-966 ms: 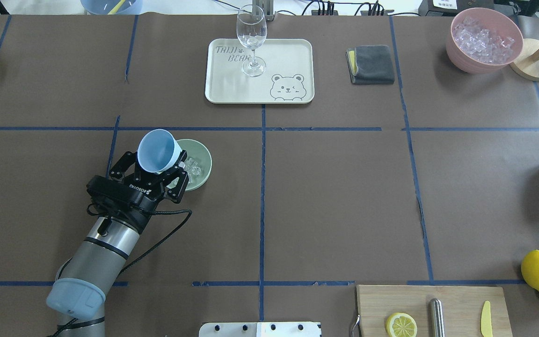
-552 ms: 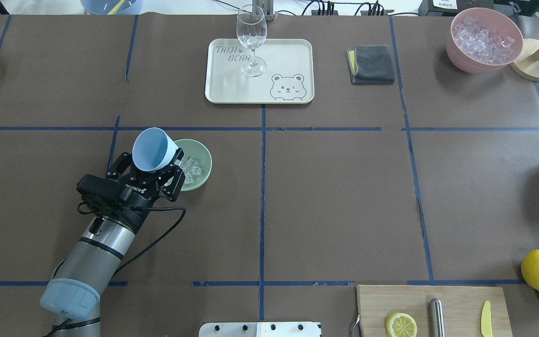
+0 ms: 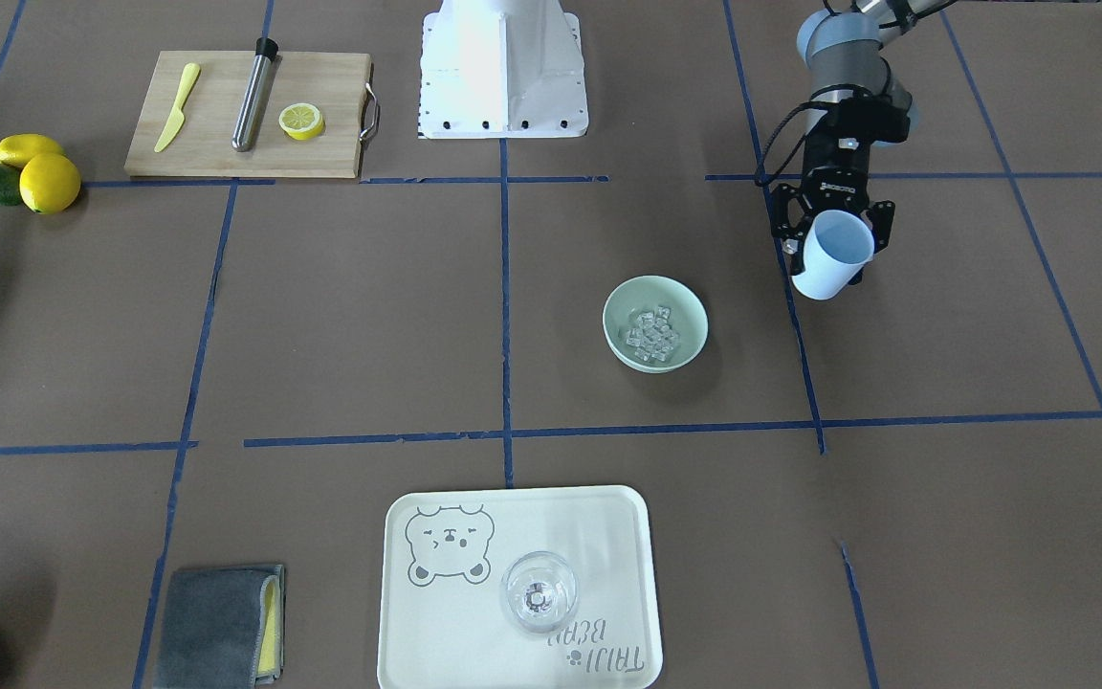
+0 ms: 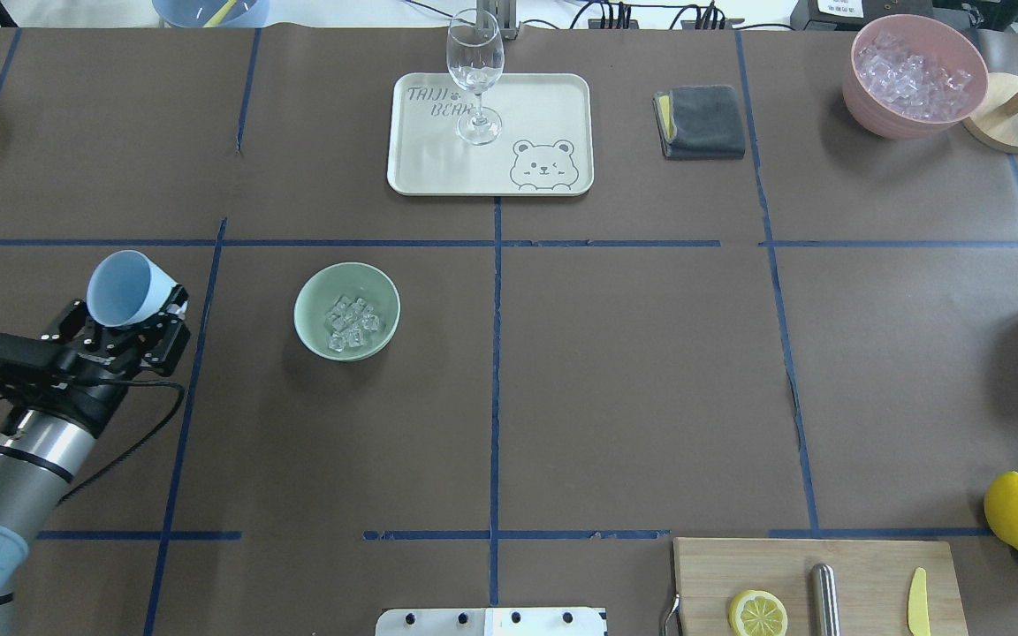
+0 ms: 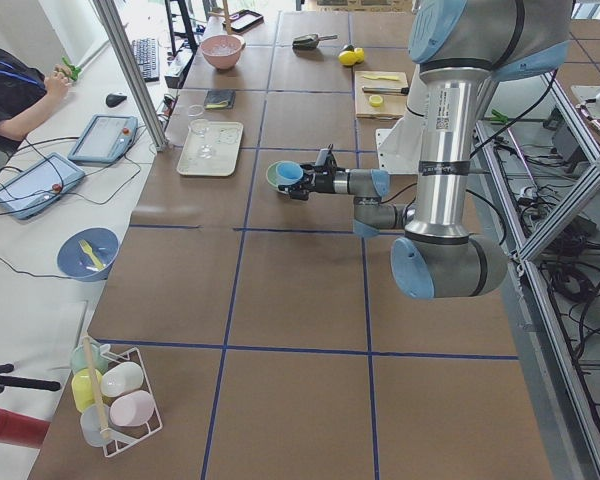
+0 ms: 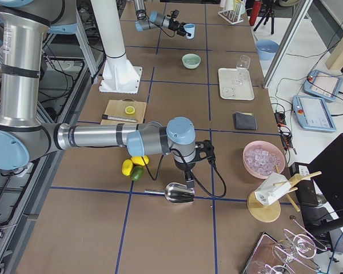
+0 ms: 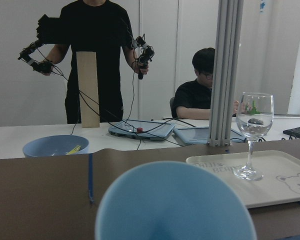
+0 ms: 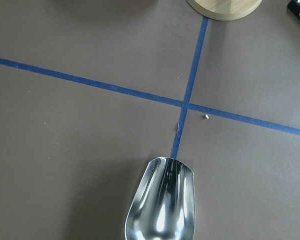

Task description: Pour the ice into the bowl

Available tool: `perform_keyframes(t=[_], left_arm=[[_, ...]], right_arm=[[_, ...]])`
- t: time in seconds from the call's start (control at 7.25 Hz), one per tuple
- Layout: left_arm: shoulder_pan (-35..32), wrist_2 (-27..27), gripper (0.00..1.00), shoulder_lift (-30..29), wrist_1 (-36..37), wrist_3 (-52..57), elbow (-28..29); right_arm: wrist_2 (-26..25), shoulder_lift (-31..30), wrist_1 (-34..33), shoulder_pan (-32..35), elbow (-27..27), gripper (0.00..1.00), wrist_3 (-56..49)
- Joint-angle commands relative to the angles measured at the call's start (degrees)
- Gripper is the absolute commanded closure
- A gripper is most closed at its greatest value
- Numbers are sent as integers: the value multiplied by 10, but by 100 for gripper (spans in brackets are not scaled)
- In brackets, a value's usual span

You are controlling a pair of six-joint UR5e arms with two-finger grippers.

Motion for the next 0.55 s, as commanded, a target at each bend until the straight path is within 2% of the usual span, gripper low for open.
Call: perform_keyframes(t=[0.0, 0.14, 0.28, 0.41], left_arm=[[-20, -11, 100, 78, -8, -66, 19], [-27, -11, 100, 79, -10, -75, 63], [-42, -19, 100, 78, -13, -76, 77], [-46, -61, 100, 79, -13, -85, 83]], right_arm=[[1, -1, 0, 0, 1, 0, 1], [1, -1, 0, 0, 2, 0, 0], [0, 0, 1, 0, 2, 0, 0], [1, 0, 1, 0, 2, 0, 1]])
